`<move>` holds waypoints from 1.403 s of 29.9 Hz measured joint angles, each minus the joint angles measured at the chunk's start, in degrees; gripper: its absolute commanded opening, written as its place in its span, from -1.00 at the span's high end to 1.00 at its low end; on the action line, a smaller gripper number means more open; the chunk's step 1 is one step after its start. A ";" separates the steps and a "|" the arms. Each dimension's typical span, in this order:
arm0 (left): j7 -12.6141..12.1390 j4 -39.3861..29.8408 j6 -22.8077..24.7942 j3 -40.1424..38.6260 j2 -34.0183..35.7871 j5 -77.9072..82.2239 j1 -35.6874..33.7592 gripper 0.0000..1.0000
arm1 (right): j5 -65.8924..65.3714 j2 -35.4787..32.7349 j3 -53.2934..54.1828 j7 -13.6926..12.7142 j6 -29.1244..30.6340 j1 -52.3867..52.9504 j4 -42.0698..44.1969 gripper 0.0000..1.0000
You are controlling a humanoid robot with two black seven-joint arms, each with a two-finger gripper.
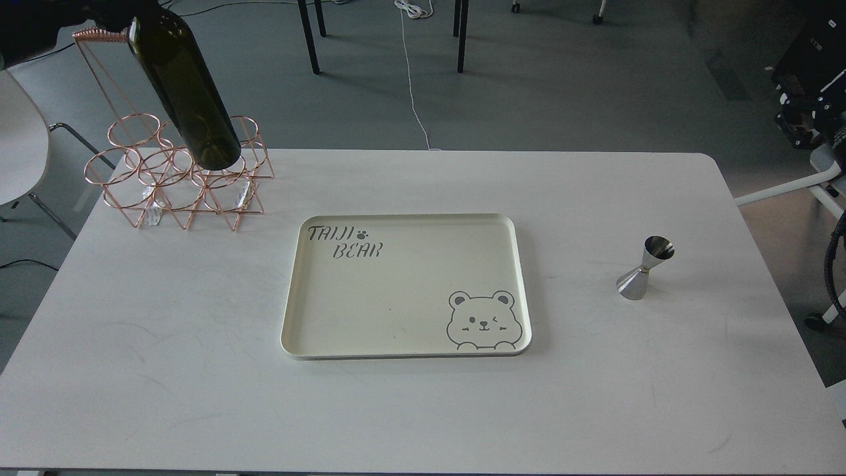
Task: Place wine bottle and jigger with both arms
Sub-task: 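Lower the bottle upright into a slot of the copper rack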
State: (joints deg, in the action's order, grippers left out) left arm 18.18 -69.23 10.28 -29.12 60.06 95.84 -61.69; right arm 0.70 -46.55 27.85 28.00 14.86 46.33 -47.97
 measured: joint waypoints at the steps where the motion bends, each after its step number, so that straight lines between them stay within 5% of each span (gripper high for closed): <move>1: 0.11 0.15 -0.20 0.78 -0.04 0.00 0.00 0.79 | 0.00 -0.02 0.00 0.00 0.00 0.00 0.02 -0.94; 26: 0.32 4.29 -2.84 4.42 -3.05 -0.41 0.15 0.74 | 0.00 -0.55 0.09 0.00 0.08 -0.02 -0.02 -0.94; 42: 0.32 7.01 -4.74 6.62 -4.95 -0.97 1.80 0.51 | 0.00 -0.48 0.09 0.00 0.02 -0.15 -0.02 -0.94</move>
State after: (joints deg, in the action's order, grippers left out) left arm 18.49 -62.21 5.54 -22.50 55.11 94.87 -59.89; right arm 0.71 -47.02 27.95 28.00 14.89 46.18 -47.99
